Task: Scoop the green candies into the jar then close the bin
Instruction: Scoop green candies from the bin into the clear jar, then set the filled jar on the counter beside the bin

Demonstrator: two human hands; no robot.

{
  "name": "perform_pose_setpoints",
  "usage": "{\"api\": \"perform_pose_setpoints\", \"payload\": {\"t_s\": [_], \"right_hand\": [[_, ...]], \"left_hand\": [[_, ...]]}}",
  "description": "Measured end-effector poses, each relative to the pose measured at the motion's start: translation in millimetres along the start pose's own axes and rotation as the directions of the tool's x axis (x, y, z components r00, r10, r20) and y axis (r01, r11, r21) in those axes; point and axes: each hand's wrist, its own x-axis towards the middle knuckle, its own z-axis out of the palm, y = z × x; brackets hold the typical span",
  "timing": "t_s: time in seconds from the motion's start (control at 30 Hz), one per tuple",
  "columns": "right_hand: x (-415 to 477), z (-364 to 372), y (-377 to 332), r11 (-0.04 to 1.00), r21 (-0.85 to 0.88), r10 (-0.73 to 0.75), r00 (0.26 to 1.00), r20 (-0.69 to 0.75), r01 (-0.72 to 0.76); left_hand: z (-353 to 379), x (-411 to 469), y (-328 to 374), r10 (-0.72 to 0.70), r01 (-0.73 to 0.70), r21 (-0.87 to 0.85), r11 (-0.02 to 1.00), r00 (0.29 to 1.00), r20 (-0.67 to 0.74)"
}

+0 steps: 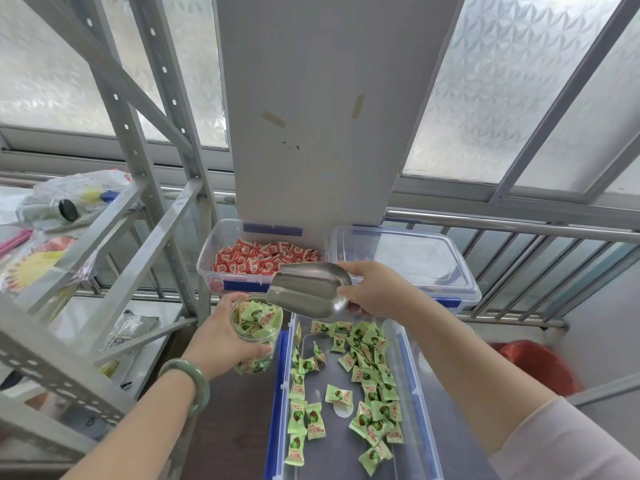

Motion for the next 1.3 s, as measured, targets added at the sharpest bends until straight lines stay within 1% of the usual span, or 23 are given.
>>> {"api": "perform_pose_setpoints", "payload": {"t_s": [0.1, 0.2, 0.33, 0.43, 0.5, 0.57, 0.63, 0.8, 0.9, 0.97, 1.03, 1.1, 1.17, 1.23, 1.3], "right_hand": [[-2.1, 1.5, 22.2, 0.973, 0.2, 0.124, 0.991, -0.051, -0.112], [-5.7, 17.6, 48.3, 0.911, 0.346, 0.258, 0.965, -0.049, -0.226], [-2.2, 66.6, 89.9, 0.793, 0.487, 0.432, 0.901, -0.028, -0.365], [-3.7, 106.7, 109.5, 0.683, 0.568, 0.542, 0.84, 0.027, -0.459], [-3.9, 130.4, 118.7, 0.602, 0.624, 0.599, 0.798, 0.059, -0.498], [0.1, 152.3, 128.1, 0.525, 0.689, 0.643, 0.763, 0.064, -0.5], [7.8, 173.8, 144.0, 0.488, 0.714, 0.672, 0.738, 0.061, -0.502], [-1.1, 178.4, 130.6, 0.48, 0.692, 0.707, 0.704, 0.059, -0.539], [-0.7, 176.3, 128.7, 0.478, 0.675, 0.712, 0.698, 0.077, -0.562], [-0.9, 174.1, 128.5, 0.497, 0.643, 0.713, 0.697, 0.08, -0.583], [-1.2, 171.6, 128.0, 0.516, 0.605, 0.718, 0.691, 0.081, -0.607], [-3.3, 164.3, 123.3, 0.57, 0.523, 0.722, 0.69, 0.05, -0.634], [-6.3, 155.3, 116.8, 0.649, 0.42, 0.706, 0.708, -0.021, -0.635], [-10.7, 146.0, 109.2, 0.719, 0.362, 0.665, 0.739, -0.11, -0.593], [-16.4, 135.0, 101.1, 0.779, 0.335, 0.605, 0.777, -0.174, -0.531]], "left_hand": [[1.4, 5.9, -5.8, -0.014, 0.015, 0.046, 0.999, 1.0, -0.021], [4.9, 11.9, -11.5, -0.053, 0.055, 0.079, 0.995, 0.998, -0.035], [13.4, 19.4, -18.1, -0.096, 0.1, 0.069, 0.993, 0.994, -0.053], [21.0, 23.2, -19.2, -0.11, 0.114, 0.04, 0.993, 0.991, -0.078], [25.6, 25.7, -20.4, -0.122, 0.124, 0.022, 0.992, 0.988, -0.09], [30.1, 28.8, -23.8, -0.141, 0.143, 0.009, 0.99, 0.985, -0.096], [33.9, 30.8, -29.3, -0.161, 0.162, -0.002, 0.987, 0.983, -0.089], [36.1, 30.9, -37.0, -0.185, 0.184, -0.013, 0.983, 0.978, -0.092], [35.2, 34.7, -37.6, -0.201, 0.201, 0.003, 0.98, 0.979, -0.037], [33.2, 37.1, -37.3, -0.2, 0.2, 0.015, 0.98, 0.98, 0.003], [29.8, 37.6, -35.2, -0.195, 0.194, 0.029, 0.98, 0.981, 0.009], [23.8, 36.3, -30.1, -0.18, 0.181, 0.017, 0.983, 0.982, -0.053], [16.7, 34.2, -23.6, -0.113, 0.116, 0.01, 0.993, 0.981, -0.156], [10.7, 32.4, -15.2, -0.008, 0.016, 0.026, 1.0, 0.961, -0.277], [7.1, 31.9, -2.0, 0.06, -0.046, 0.047, 0.998, 0.926, -0.374]]}}
